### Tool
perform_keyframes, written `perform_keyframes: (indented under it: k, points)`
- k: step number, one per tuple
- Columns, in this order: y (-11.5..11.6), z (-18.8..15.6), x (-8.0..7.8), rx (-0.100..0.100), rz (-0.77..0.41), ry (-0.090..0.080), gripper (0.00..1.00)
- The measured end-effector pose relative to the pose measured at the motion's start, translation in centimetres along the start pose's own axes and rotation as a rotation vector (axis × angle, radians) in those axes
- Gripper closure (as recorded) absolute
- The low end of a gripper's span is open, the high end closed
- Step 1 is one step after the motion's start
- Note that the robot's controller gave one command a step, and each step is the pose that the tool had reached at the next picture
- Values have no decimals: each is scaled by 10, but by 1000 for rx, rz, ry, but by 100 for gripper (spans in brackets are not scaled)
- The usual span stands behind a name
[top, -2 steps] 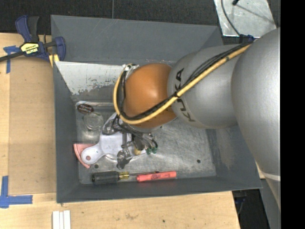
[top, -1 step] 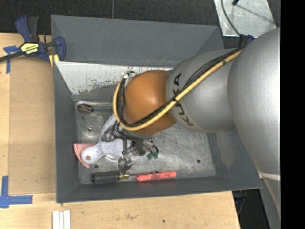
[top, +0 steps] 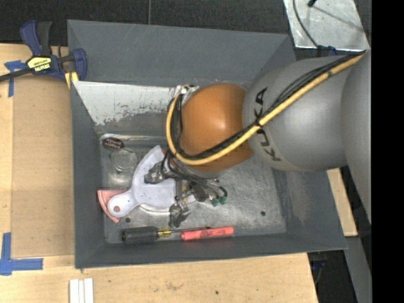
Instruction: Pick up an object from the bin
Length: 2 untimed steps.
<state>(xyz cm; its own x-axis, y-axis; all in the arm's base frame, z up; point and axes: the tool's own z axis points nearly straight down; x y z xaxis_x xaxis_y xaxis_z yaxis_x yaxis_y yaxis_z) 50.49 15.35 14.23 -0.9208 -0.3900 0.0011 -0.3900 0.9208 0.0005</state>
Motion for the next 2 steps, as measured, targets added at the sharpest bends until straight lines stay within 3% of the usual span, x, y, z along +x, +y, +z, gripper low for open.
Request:
perform_keyframes:
  k: [1, 2]
  points:
    - [3, 23, -24, 5, -300, -13, 0]
    - [23, 63, -8, 5, -295, -19, 100]
